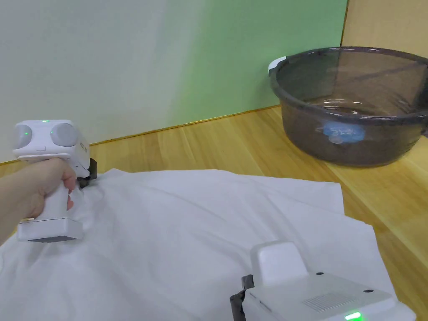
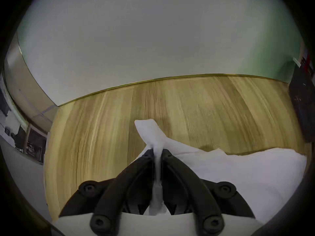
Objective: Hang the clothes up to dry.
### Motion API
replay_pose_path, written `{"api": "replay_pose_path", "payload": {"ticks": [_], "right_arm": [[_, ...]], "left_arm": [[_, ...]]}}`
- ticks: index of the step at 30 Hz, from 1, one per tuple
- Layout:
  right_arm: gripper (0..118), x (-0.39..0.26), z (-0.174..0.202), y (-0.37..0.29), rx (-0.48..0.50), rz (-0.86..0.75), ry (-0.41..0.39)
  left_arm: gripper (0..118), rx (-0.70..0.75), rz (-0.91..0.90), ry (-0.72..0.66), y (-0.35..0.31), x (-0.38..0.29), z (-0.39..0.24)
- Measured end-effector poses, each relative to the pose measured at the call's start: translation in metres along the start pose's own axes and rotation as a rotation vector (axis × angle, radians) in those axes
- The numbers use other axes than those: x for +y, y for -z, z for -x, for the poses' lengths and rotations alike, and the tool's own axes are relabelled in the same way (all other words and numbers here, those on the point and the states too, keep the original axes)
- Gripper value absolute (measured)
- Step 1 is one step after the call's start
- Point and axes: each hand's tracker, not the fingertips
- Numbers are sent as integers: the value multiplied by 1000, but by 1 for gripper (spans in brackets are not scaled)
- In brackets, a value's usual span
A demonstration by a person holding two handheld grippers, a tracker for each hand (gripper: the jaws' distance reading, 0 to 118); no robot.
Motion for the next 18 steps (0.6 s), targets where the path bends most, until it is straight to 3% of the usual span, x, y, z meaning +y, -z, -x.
{"api": "replay_pose_path", "payload": {"ticks": [4,7,8,12,18], "right_arm": [[11,9,-9,-6,-31,-10,28],[69,30,-29,-6,-78,-17,76],[77,38,-36,-5,-120,-23,70],[76,68,-64,9,-281,-34,88],[79,112,-112,48,-301,-7,133]], "left_arm": [[3,-12,4,-14,-1,0,4],[3,-6,-7,-8,4,4,6],[3,-7,-9,-10,5,5,6],[3,-20,-7,-11,13,7,10],[2,-28,-20,-2,13,7,11]]}}
